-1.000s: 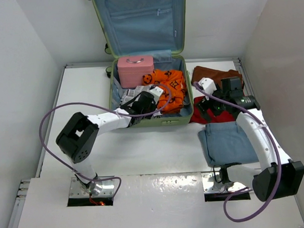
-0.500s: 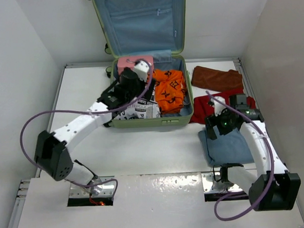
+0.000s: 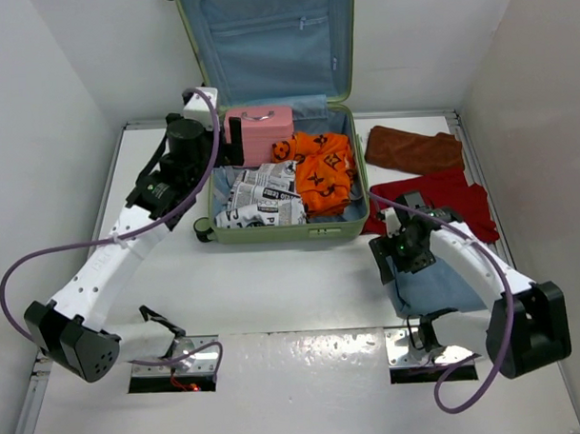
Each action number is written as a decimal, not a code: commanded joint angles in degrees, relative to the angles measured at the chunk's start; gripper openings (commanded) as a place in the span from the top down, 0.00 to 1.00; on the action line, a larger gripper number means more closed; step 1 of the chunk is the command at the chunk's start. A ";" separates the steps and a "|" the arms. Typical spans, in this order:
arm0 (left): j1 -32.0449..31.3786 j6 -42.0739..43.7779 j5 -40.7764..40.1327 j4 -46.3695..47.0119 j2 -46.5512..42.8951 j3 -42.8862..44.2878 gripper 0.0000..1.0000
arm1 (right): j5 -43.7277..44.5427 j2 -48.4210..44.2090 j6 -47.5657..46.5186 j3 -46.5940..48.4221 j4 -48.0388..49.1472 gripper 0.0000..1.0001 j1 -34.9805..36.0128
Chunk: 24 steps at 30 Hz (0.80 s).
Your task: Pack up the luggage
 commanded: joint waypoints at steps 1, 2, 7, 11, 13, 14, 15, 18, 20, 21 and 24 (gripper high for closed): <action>1.90 -1.45 -0.19 -1.04 -1.22 -0.38 0.01 | 7.44 1.68 6.98 0.07 1.35 0.17 1.77; 2.52 -1.45 -0.18 -1.04 -1.22 -0.38 0.01 | 8.33 2.56 7.43 0.34 1.08 0.17 1.86; 5.06 -1.98 2.98 -1.04 -1.22 0.15 0.01 | 16.50 7.13 10.42 0.60 1.08 0.17 2.04; 7.01 -3.29 5.96 -0.52 -0.60 -0.46 0.01 | 17.48 11.26 10.77 1.13 0.91 0.15 1.95; 8.41 -3.29 7.45 0.10 0.01 -0.47 0.01 | 17.13 13.28 10.77 1.57 0.73 0.13 2.04; 9.28 -3.29 7.46 0.71 0.62 -0.99 0.01 | 15.56 13.64 10.16 1.83 0.55 0.13 2.04; 10.34 -3.82 8.25 0.71 0.63 -1.00 0.01 | 15.02 14.51 10.25 2.18 0.20 0.12 1.95; 11.66 -3.82 10.27 1.76 1.15 -1.52 0.01 | 11.41 15.92 10.33 4.55 0.02 0.11 1.95; 12.98 -3.82 11.33 1.77 1.15 -2.05 0.01 | 10.88 16.54 11.30 5.00 -0.15 0.10 2.04; 12.98 -3.82 11.85 1.77 1.68 -2.05 0.01 | 11.32 17.06 11.65 4.91 -0.32 0.10 2.04; 14.39 -4.87 13.08 2.30 2.20 -2.05 0.01 | 13.08 18.55 13.84 5.52 -0.33 0.10 1.95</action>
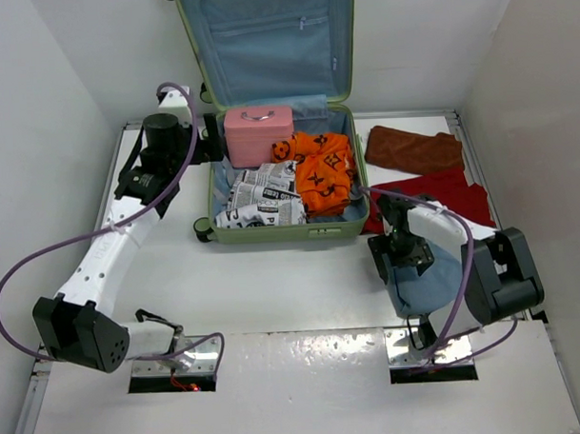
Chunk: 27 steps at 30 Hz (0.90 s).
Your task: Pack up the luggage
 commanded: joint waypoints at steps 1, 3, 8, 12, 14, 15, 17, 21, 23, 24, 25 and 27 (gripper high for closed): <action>1.80 -2.25 2.62 2.62 0.20 -0.15 0.01 | 1.21 1.97 3.60 2.20 -0.17 0.10 0.16; 2.50 -2.78 3.23 2.62 0.99 -0.15 0.01 | 2.09 3.73 5.53 2.90 0.18 0.10 0.33; 3.74 -3.92 4.63 2.62 2.30 0.37 0.01 | 6.12 7.60 8.51 3.87 0.18 0.10 0.25; 4.26 -3.93 5.17 2.62 3.36 1.60 0.01 | 6.58 10.85 10.81 4.57 0.53 0.16 0.42; 4.79 -4.53 5.17 2.62 3.36 2.14 0.01 | 4.92 11.90 11.51 4.58 2.01 0.29 0.33; 4.79 -4.54 5.17 2.62 4.06 2.14 0.01 | 3.95 12.78 11.25 4.58 2.11 0.33 0.25; 4.79 -4.54 5.70 2.62 4.59 3.36 0.01 | 0.36 14.01 10.29 4.31 3.16 0.51 0.25; 5.32 -5.16 6.22 1.39 5.12 4.95 0.01 | -2.21 13.67 9.40 3.96 3.52 0.91 0.25; 5.32 -5.16 6.22 1.39 5.12 4.95 0.01 | -3.34 11.84 9.14 3.53 3.34 1.00 -0.11; 5.32 -5.16 6.22 0.87 4.60 4.95 0.01 | -5.53 11.12 8.36 3.70 2.39 1.00 -0.19; 5.32 -5.16 6.22 0.87 4.59 4.95 0.01 | -7.21 8.42 7.56 4.05 1.59 1.00 -0.37; 5.32 -5.16 6.75 0.87 3.80 3.64 0.01 | -9.66 3.50 6.95 6.84 -1.21 1.00 -0.63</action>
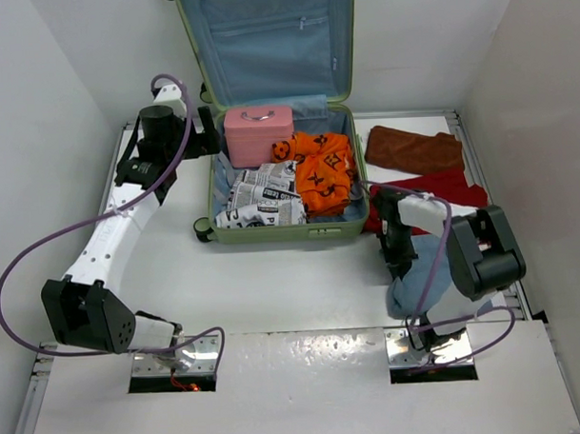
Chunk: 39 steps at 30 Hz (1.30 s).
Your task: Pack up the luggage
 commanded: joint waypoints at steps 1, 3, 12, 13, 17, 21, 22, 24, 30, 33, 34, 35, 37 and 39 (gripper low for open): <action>0.62 -1.03 1.07 0.89 -2.47 0.25 0.01 | -13.20 -10.63 -2.95 4.52 -4.01 1.00 -0.57; 0.62 -1.03 2.12 0.89 -3.27 -1.51 0.01 | -14.56 -17.23 -3.32 8.98 -6.66 1.00 -2.05; 0.62 -0.50 2.12 0.89 -6.34 -4.68 0.01 | -20.45 -26.58 -9.56 16.57 -7.03 1.00 -13.58; 0.62 0.20 2.12 0.89 -6.86 -4.68 0.01 | -22.54 -25.97 -8.69 18.48 -4.68 1.00 -14.01; 0.62 0.21 2.12 0.37 -6.87 -4.68 0.01 | -23.35 -22.10 -6.76 23.50 1.39 1.00 -14.02; 0.62 0.73 1.59 0.36 -6.87 -5.21 0.01 | -23.44 -15.69 -5.00 32.63 5.45 1.00 -13.14; 0.62 1.25 1.59 0.36 -6.87 -5.73 0.01 | -23.53 -14.11 -4.30 33.96 5.97 1.00 -12.79; 0.62 1.26 1.07 0.36 -6.87 -6.35 0.01 | -23.62 -12.35 -4.20 37.83 7.73 1.00 -10.17; 1.15 1.79 -0.07 0.36 -6.35 -6.88 0.01 | -20.99 -7.07 -4.64 42.83 14.32 1.00 -1.19; 1.15 2.31 -0.77 0.36 -6.34 -6.88 0.01 | -20.89 -1.72 -4.12 49.84 14.59 1.00 3.20; 1.67 2.31 -0.78 0.36 -6.34 -6.88 0.01 | -20.98 0.73 -3.42 51.27 14.42 1.00 5.38; 1.67 2.31 -0.78 0.36 -6.34 -6.88 0.01 | -20.89 1.80 -2.89 52.50 14.33 1.00 6.02; 2.29 1.79 -0.78 0.36 -6.34 -7.41 0.01 | -20.98 6.37 -0.61 57.25 14.24 1.00 8.83; 3.60 1.26 -0.78 0.36 -6.34 -7.93 0.01 | -20.98 10.50 2.10 60.58 14.33 1.00 10.93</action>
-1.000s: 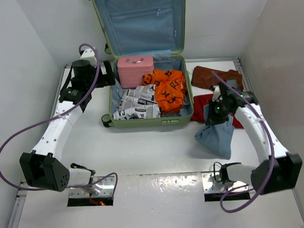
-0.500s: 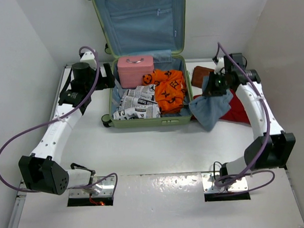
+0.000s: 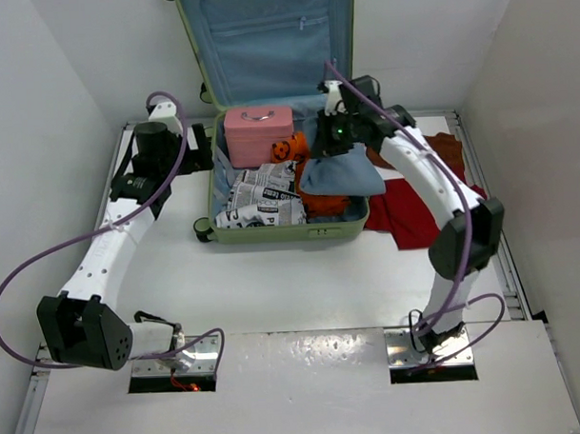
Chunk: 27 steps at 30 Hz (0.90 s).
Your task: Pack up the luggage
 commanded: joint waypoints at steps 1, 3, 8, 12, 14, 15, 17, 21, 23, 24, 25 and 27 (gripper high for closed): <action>1.79 -1.25 -0.69 1.08 -1.16 -0.61 0.01 | -0.83 4.06 5.49 6.57 4.80 1.00 4.03; 3.19 -2.04 -0.69 0.47 -1.16 -0.61 0.01 | -0.83 8.00 8.11 8.07 4.97 1.00 5.79; 5.66 -2.58 0.54 -0.15 -1.16 -1.23 0.01 | -2.49 15.57 14.19 13.16 6.82 1.00 9.66; 7.76 -2.58 1.15 -0.15 -1.16 -2.28 0.01 | -3.29 20.42 16.21 18.17 7.52 1.00 12.48; 8.47 -3.10 2.38 -0.15 -0.64 -2.80 0.01 | -3.55 21.91 18.83 18.88 8.92 1.00 14.32; 9.17 -3.10 2.39 -0.15 -0.64 -2.81 0.01 | -3.64 22.26 19.55 19.14 9.54 1.00 14.94; 9.70 -3.10 3.09 -0.15 -0.11 -2.81 0.01 | -4.60 24.11 23.23 19.58 11.72 1.00 16.08; 11.01 -3.10 3.70 0.38 -0.11 -3.34 0.01 | -6.19 28.49 27.55 23.18 13.15 1.00 17.22; 11.63 -3.10 4.31 0.38 -0.11 -3.86 0.01 | -6.10 29.64 28.26 24.24 14.28 1.00 17.67; 11.64 -3.10 4.32 0.38 -0.11 -4.39 0.01 | -5.84 29.91 29.56 23.98 15.51 1.00 18.28; 11.64 -3.10 4.93 0.38 -0.63 -4.39 0.01 | -5.84 30.09 30.10 23.80 16.74 1.00 18.28; 12.16 -3.10 4.93 0.38 -0.64 -5.09 0.01 | -5.14 30.96 32.38 23.63 18.76 1.00 18.19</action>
